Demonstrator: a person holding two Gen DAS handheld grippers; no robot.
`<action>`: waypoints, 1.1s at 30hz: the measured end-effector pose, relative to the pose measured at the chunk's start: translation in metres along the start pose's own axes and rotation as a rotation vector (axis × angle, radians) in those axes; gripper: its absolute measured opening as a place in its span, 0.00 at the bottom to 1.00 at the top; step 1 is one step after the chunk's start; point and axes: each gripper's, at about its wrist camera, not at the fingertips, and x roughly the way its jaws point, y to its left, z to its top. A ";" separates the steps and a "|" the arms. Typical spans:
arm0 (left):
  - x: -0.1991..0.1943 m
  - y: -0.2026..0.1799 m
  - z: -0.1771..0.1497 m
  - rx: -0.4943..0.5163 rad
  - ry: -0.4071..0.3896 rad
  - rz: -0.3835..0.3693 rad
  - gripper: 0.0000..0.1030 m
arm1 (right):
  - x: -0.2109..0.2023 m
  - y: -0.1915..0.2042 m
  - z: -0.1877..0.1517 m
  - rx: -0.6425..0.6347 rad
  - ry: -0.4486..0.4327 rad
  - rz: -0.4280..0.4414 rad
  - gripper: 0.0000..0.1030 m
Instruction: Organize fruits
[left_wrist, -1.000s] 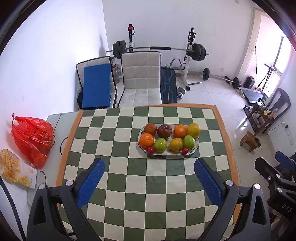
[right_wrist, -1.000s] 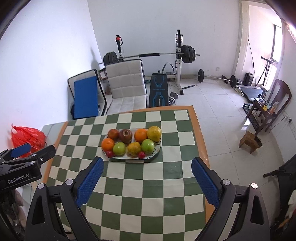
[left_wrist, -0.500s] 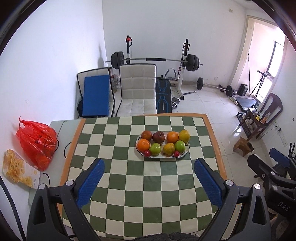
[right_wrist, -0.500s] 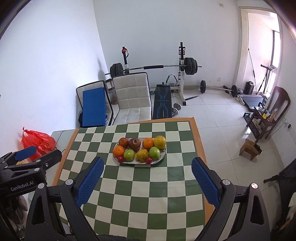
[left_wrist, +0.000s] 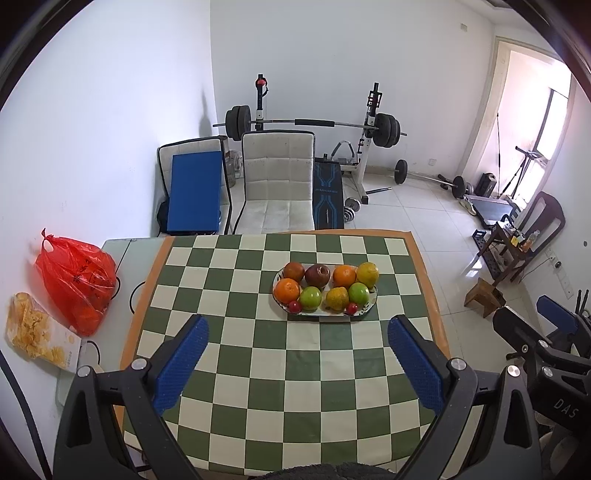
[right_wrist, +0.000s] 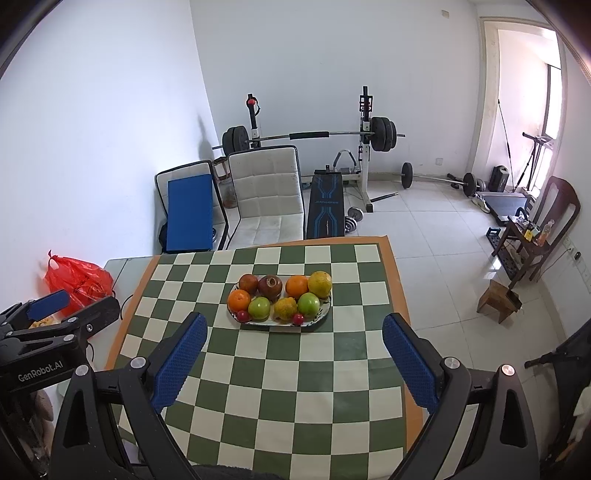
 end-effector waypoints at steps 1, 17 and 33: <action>0.001 0.000 0.000 -0.003 0.004 -0.002 0.96 | 0.001 0.000 0.001 -0.002 0.000 -0.001 0.95; 0.055 -0.006 0.010 0.004 0.011 0.033 0.97 | 0.062 -0.013 0.015 -0.018 0.004 -0.036 0.98; 0.134 -0.004 0.019 0.004 0.088 0.090 0.97 | 0.166 -0.037 0.016 0.015 0.099 -0.072 0.98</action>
